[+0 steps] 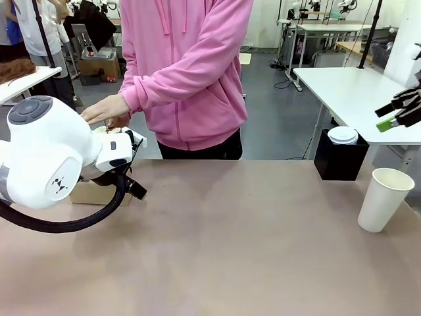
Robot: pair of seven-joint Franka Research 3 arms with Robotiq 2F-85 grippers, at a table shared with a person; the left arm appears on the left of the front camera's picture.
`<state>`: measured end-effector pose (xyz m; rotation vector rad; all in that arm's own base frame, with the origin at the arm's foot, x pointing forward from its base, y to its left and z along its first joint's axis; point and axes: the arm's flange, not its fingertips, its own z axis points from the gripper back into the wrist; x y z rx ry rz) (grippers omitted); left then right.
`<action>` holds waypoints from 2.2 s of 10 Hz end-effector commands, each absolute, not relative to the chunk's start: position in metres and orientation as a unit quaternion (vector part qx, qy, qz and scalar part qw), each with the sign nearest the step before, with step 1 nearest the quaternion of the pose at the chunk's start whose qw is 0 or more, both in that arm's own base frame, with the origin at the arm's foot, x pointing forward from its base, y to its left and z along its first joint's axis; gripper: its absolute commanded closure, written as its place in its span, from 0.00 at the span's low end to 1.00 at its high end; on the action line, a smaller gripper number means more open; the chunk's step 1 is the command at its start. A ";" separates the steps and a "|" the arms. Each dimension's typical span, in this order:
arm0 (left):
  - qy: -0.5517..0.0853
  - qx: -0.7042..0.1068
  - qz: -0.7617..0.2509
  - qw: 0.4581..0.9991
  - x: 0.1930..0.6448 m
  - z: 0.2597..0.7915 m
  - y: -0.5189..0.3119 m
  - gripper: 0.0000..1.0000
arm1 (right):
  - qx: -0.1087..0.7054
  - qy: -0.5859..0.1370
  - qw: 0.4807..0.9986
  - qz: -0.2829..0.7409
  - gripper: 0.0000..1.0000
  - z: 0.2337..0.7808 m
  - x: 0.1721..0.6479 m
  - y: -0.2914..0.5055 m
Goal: Pour a drink into a cup and package it in a carrier.
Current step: Pick up the 600 ml Paper Cup and place it in the middle top area of the table.
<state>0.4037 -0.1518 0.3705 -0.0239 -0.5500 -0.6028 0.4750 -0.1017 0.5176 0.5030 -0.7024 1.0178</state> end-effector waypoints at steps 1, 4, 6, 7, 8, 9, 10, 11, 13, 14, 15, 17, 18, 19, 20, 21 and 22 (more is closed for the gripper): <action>-0.268 -0.012 -0.293 0.918 0.403 0.371 -0.152 0.00 | 0.301 -0.399 0.740 0.450 0.00 0.505 0.480 -0.167; -0.268 -0.012 -0.293 0.918 0.403 0.371 -0.152 0.00 | 0.365 -0.491 0.673 0.416 0.00 0.462 0.466 -0.235; -0.268 -0.012 -0.293 0.918 0.403 0.371 -0.152 0.00 | 0.382 -0.523 0.645 0.405 0.00 0.416 0.461 -0.261; -0.268 -0.012 -0.293 0.918 0.403 0.371 -0.152 0.00 | 0.394 -0.527 0.636 0.404 0.00 0.393 0.455 -0.268; -0.268 -0.012 -0.293 0.918 0.403 0.371 -0.152 0.00 | 0.407 -0.530 0.625 0.404 0.00 0.371 0.452 -0.273; -0.268 -0.012 -0.293 0.918 0.403 0.371 -0.152 0.00 | 0.416 -0.533 0.618 0.401 0.00 0.353 0.449 -0.278; -0.268 -0.012 -0.293 0.918 0.403 0.371 -0.152 0.00 | 0.423 -0.534 0.609 0.406 0.00 0.335 0.444 -0.283; -0.268 -0.012 -0.293 0.918 0.403 0.371 -0.152 0.00 | 0.430 -0.534 0.603 0.408 0.00 0.321 0.438 -0.284; -0.268 -0.012 -0.293 0.918 0.403 0.371 -0.152 0.00 | 0.436 -0.534 0.592 0.418 0.00 0.297 0.429 -0.279; -0.268 -0.012 -0.293 0.918 0.403 0.371 -0.152 0.00 | 0.442 -0.534 0.586 0.419 0.00 0.289 0.426 -0.274; -0.268 -0.012 -0.293 0.918 0.403 0.371 -0.152 0.00 | 0.452 -0.532 0.583 0.417 0.00 0.279 0.426 -0.270; -0.268 -0.012 -0.293 0.918 0.403 0.371 -0.152 0.00 | 0.461 -0.522 0.582 0.421 0.00 0.267 0.419 -0.259; -0.268 -0.012 -0.293 0.918 0.403 0.371 -0.152 0.00 | 0.462 -0.518 0.580 0.425 0.00 0.264 0.418 -0.253; -0.268 -0.012 -0.293 0.918 0.403 0.371 -0.152 0.00 | 0.469 -0.514 0.577 0.427 0.00 0.261 0.417 -0.246; -0.268 -0.012 -0.293 0.918 0.403 0.371 -0.152 0.00 | 0.472 -0.511 0.578 0.427 0.00 0.257 0.415 -0.242; -0.268 -0.012 -0.293 0.918 0.403 0.371 -0.152 0.00 | 0.478 -0.506 0.579 0.425 0.00 0.255 0.414 -0.237; -0.268 -0.012 -0.293 0.918 0.403 0.371 -0.152 0.00 | 0.482 -0.503 0.578 0.425 0.00 0.253 0.411 -0.232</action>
